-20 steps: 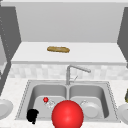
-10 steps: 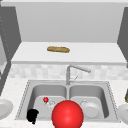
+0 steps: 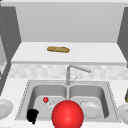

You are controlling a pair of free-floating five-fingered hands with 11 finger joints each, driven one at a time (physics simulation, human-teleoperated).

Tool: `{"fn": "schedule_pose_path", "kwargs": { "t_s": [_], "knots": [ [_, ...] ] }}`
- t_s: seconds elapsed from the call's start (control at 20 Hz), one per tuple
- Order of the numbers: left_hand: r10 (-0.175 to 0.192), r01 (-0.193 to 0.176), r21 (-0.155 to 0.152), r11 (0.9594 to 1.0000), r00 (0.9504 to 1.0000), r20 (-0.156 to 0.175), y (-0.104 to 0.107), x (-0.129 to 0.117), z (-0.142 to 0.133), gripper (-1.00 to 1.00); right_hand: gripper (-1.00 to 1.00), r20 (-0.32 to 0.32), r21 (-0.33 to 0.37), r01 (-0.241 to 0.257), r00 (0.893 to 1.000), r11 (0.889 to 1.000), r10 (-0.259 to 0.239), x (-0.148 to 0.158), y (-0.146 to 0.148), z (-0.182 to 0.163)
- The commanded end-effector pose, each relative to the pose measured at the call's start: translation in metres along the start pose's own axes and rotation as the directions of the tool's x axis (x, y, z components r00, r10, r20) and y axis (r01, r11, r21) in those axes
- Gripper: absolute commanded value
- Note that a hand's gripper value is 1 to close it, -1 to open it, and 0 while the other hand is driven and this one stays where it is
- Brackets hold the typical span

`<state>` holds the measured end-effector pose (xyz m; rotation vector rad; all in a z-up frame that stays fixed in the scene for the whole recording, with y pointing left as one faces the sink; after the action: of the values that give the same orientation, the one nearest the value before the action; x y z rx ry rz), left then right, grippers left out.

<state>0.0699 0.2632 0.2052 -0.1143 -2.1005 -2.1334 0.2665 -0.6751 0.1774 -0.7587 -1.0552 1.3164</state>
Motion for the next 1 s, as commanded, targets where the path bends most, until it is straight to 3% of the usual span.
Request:
{"fn": "schedule_pose_path", "kwargs": {
  "t_s": [0.0,0.4,0.95],
  "knots": [
    [0.0,0.0,0.0,1.0,1.0,0.0,0.0,0.0,0.0,0.0,-1.0,-0.041,0.012,-0.097,0.994,0.995,0.098,-0.005,-0.011,0.01],
    [0.0,0.0,0.0,1.0,1.0,0.0,0.0,0.0,0.0,0.0,-1.0,-0.062,0.029,-0.147,0.987,0.989,0.149,-0.02,-0.039,0.041],
    [0.0,0.0,0.0,1.0,1.0,0.0,0.0,0.0,0.0,0.0,-1.0,-0.077,0.05,-0.166,0.983,0.985,0.169,-0.02,-0.115,0.061]
  ]
}}
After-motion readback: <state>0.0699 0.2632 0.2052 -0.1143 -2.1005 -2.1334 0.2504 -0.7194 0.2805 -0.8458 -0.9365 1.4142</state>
